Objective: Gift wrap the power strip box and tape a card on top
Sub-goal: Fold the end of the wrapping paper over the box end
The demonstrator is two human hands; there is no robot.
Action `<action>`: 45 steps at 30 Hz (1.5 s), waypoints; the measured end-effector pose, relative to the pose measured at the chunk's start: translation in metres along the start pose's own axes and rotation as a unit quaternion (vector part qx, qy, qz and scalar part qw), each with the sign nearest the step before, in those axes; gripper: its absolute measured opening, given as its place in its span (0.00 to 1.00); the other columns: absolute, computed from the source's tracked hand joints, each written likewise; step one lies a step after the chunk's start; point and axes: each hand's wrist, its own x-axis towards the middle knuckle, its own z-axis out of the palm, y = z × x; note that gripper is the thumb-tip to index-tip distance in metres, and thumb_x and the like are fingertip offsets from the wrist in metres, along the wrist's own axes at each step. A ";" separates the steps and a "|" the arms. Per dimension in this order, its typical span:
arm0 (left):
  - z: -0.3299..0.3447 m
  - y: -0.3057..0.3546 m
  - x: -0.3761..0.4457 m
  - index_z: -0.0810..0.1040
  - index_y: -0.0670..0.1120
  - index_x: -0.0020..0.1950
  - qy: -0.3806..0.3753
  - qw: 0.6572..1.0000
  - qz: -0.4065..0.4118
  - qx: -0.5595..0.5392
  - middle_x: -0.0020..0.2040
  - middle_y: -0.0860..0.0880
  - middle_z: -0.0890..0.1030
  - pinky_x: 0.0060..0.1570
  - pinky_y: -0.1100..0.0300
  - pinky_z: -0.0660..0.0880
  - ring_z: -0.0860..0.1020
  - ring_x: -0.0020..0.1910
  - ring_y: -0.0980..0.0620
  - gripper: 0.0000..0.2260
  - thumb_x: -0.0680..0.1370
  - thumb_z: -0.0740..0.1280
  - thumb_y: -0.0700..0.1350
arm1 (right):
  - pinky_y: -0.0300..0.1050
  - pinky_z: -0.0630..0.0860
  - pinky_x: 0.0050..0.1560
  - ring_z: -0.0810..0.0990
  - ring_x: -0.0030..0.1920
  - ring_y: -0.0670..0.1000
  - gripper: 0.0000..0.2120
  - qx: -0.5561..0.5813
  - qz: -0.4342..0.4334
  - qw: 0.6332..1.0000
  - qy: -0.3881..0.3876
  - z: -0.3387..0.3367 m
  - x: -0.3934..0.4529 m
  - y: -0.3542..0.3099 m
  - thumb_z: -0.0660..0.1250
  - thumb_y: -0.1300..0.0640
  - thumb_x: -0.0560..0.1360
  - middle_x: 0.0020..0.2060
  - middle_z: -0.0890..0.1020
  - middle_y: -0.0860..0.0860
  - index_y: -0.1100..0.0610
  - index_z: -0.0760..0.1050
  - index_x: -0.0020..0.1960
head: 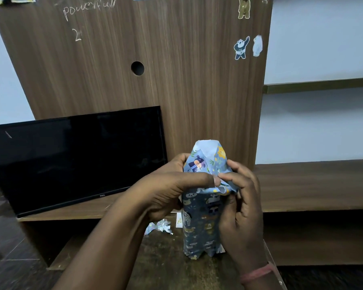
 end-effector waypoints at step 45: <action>0.004 -0.071 0.005 0.77 0.47 0.58 0.209 0.888 0.402 0.077 0.70 0.48 0.76 0.68 0.40 0.74 0.75 0.71 0.44 0.11 0.76 0.70 0.39 | 0.40 0.68 0.71 0.68 0.74 0.46 0.23 -0.069 0.018 0.993 -0.089 -0.007 0.022 -0.011 0.58 0.71 0.73 0.73 0.67 0.52 0.56 0.81 0.61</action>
